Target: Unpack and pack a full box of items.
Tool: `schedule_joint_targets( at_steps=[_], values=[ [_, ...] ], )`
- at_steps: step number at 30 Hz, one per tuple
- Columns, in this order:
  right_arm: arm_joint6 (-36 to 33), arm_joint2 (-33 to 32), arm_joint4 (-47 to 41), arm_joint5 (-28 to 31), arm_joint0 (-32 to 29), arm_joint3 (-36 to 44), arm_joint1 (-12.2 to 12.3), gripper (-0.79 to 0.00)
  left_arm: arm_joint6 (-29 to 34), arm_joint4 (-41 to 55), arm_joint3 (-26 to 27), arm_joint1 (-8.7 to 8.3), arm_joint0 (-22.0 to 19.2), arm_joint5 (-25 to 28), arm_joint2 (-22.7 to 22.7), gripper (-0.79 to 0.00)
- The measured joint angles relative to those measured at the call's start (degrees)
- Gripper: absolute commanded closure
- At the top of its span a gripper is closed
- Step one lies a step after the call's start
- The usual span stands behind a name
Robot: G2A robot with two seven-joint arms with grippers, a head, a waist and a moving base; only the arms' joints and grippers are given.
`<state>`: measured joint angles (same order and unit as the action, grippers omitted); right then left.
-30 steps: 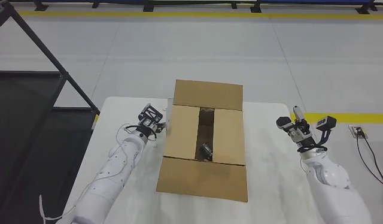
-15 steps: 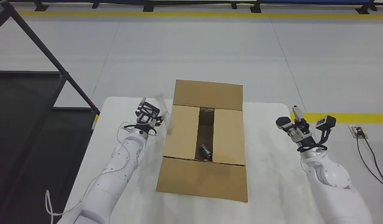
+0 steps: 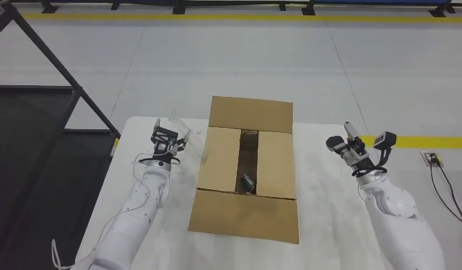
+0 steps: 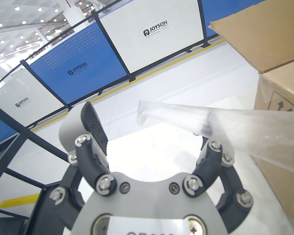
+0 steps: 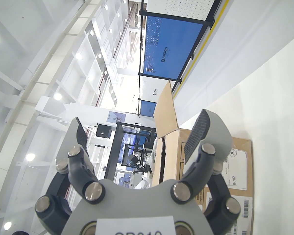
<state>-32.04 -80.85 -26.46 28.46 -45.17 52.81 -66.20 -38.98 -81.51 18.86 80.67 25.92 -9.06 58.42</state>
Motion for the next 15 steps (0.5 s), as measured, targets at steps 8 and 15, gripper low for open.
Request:
schedule_joint_targets(
  at_steps=[8, 15],
  values=[
    [-1.1, 0.6, 0.2, 0.4, 1.6, -1.4, -0.3, -0.785, -1.9, 1.9, 2.9, -1.19, 3.1, -3.6, 2.6, -0.785],
    [-2.1, 1.0, 0.6, 0.7, 2.9, -2.2, -0.5, -0.785, -1.2, 2.1, 7.2, -2.46, 6.7, -6.8, 4.9, -0.785]
  ],
)
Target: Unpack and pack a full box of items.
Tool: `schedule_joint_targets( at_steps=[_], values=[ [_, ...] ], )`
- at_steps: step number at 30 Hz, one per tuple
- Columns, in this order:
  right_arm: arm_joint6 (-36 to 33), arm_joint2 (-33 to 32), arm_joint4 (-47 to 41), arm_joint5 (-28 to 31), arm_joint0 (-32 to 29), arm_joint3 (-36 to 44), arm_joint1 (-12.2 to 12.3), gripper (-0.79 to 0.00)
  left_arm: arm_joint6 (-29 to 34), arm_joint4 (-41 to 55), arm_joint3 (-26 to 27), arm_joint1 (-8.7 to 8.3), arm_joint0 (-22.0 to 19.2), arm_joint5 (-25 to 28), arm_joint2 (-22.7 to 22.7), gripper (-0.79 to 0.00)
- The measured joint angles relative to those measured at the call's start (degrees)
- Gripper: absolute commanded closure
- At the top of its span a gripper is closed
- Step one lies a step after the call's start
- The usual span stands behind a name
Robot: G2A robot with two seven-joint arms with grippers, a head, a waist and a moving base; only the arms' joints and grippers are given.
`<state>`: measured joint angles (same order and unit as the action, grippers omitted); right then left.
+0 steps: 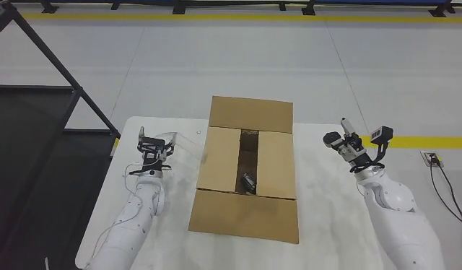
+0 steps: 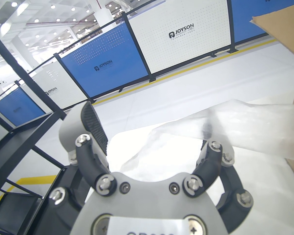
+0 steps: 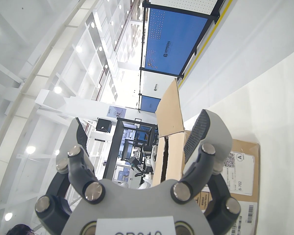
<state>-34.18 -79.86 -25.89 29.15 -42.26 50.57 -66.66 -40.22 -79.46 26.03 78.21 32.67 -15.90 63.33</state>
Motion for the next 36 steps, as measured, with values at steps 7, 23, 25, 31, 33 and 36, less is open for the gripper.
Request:
schedule_joint_targets(
  at_steps=[7, 23, 25, 31, 33, 36],
  values=[
    [-0.6, 0.4, 0.2, 0.0, 1.2, -0.6, -0.2, -0.785, 4.1, 1.7, 5.0, -1.67, 3.9, -0.3, 3.8, -0.785],
    [-2.4, 0.7, 0.5, 0.1, 3.4, -2.2, -0.4, -0.785, 13.9, 2.8, 20.6, -5.02, 15.3, -5.0, 13.3, -0.785],
    [-2.8, 1.0, 0.5, 0.1, 3.9, -2.7, -0.5, -0.785, 15.1, 2.8, 22.3, -5.24, 16.9, -5.7, 14.2, -0.785],
    [-4.0, 2.0, 0.4, 0.2, 5.7, -4.7, -0.9, -0.785, 17.8, 3.8, 25.8, -5.58, 20.5, -7.8, 16.8, -0.785],
    [-4.4, 2.3, 0.2, 0.4, 6.3, -5.5, -1.1, -0.785, 18.4, 4.4, 26.7, -5.61, 21.4, -8.4, 17.6, -0.785],
    [-4.9, 2.8, 0.1, 0.6, 7.2, -6.6, -1.3, -0.785, 19.4, 5.8, 28.1, -5.59, 22.6, -8.9, 18.6, -0.785]
  ],
)
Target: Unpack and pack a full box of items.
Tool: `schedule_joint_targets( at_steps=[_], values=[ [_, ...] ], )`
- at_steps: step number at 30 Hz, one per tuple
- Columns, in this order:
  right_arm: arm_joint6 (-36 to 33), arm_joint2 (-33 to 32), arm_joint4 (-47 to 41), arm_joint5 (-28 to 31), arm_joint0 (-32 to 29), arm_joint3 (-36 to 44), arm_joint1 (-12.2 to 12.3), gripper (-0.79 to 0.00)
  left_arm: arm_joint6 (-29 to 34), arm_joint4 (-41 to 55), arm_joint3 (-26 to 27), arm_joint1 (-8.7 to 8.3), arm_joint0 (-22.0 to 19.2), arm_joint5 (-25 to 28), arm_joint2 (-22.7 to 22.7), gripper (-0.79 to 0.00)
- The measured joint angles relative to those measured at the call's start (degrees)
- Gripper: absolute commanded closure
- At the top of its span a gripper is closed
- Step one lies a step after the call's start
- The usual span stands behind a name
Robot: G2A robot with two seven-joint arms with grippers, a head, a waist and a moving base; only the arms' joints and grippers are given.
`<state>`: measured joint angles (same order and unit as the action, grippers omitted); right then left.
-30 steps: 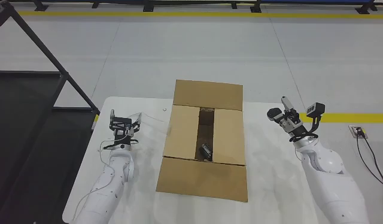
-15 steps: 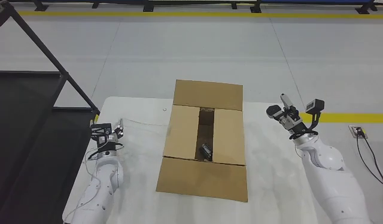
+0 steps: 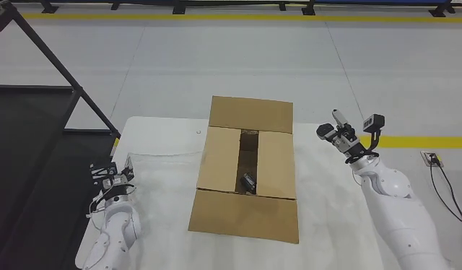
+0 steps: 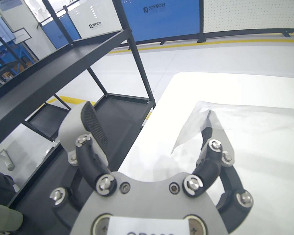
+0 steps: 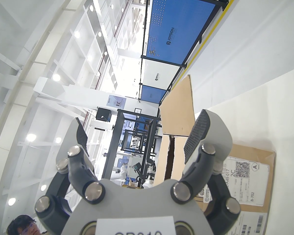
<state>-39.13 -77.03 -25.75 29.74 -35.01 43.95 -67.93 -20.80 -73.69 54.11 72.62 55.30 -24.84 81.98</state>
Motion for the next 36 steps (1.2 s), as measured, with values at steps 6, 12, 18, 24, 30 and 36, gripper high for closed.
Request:
schedule_joint_targets(
  at_steps=[6, 12, 18, 24, 30, 36],
  values=[
    [-0.9, 0.7, 0.0, 0.5, 1.4, -1.7, -0.3, -0.785, 1.1, 4.1, 4.2, 0.20, 2.6, 2.2, 1.7, -0.785],
    [-1.5, 1.0, 0.0, 1.0, 2.2, -2.7, -0.5, -0.785, 2.8, 4.0, 5.5, 0.40, 4.3, 0.0, 2.3, -0.785],
    [-2.1, 0.6, -0.1, 1.5, 2.4, -3.2, -0.4, -0.785, 2.6, 4.4, 5.3, 0.53, 5.8, -0.8, 3.4, -0.785],
    [-2.7, 0.4, -0.3, 1.7, 2.4, -3.0, -0.4, -0.785, 2.6, 4.8, 5.8, 0.48, 7.5, -0.8, 5.0, -0.785],
    [-3.0, 0.8, -0.1, 1.5, 2.8, -3.0, -0.5, -0.785, 3.2, 4.9, 6.1, 0.58, 8.9, -0.9, 5.8, -0.785],
    [-3.1, 1.4, 0.2, 1.2, 3.3, -3.4, -0.7, -0.785, 3.0, 5.6, 5.2, 0.88, 10.3, -3.4, 6.7, -0.785]
  ],
)
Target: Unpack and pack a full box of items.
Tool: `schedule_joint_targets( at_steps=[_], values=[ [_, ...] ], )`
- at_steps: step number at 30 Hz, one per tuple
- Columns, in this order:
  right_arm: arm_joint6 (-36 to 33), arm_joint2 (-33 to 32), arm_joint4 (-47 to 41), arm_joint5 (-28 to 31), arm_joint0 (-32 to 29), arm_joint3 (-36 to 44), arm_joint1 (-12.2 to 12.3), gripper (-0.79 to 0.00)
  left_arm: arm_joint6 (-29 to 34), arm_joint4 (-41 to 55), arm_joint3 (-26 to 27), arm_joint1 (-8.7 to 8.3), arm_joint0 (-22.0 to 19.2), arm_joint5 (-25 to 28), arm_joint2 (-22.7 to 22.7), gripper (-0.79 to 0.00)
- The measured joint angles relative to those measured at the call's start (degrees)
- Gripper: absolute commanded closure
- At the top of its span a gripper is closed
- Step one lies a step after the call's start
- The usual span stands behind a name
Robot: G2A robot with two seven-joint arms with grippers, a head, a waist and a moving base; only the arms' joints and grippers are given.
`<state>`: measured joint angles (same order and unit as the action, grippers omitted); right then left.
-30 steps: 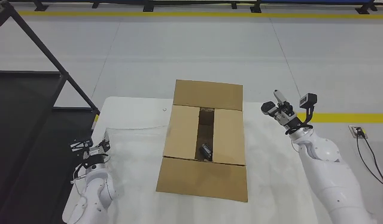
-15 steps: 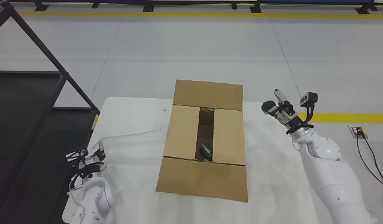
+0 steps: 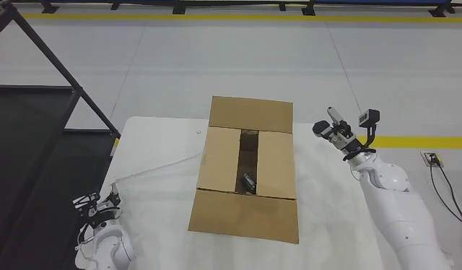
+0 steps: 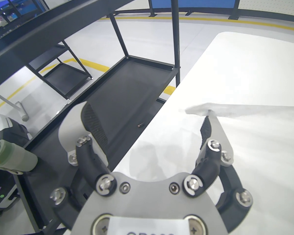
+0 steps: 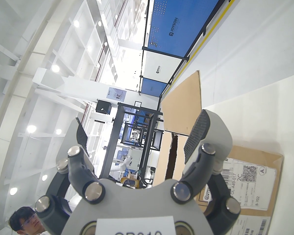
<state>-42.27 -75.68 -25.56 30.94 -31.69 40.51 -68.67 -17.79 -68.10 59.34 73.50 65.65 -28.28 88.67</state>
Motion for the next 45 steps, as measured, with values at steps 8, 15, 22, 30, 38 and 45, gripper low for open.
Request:
schedule_joint_targets(
  at_steps=[8, 15, 22, 30, 38, 45],
  values=[
    [0.1, 1.0, 0.8, -0.5, 0.8, 0.5, -0.4, -0.785, -1.6, 2.4, -0.9, 0.38, 1.9, 0.1, 1.4, -0.785],
    [0.5, 2.1, 1.6, -1.1, 1.6, 1.2, -0.8, -0.785, -4.2, 6.0, 0.7, 0.73, 4.1, 0.4, 3.5, -0.785],
    [-1.2, 3.3, 2.0, -1.5, 2.3, 1.9, -1.2, -0.785, -10.7, 9.2, 11.5, 1.12, 9.6, 0.6, 6.4, -0.785],
    [-15.1, 3.9, -0.3, -3.7, 3.5, 2.1, -0.8, -0.785, -9.8, 4.2, 27.6, 0.72, 14.2, 7.0, 7.1, -0.785],
    [-24.6, 6.0, 4.5, -4.8, 3.4, 5.3, -0.1, -0.785, 0.1, -5.3, 37.8, -0.86, 11.8, 28.0, 5.4, -0.785],
    [-14.2, 6.4, 14.1, -5.4, 2.2, 7.6, 0.3, -0.785, 6.2, -13.3, 39.3, -1.89, 9.9, 39.0, 4.9, -0.785]
  ],
)
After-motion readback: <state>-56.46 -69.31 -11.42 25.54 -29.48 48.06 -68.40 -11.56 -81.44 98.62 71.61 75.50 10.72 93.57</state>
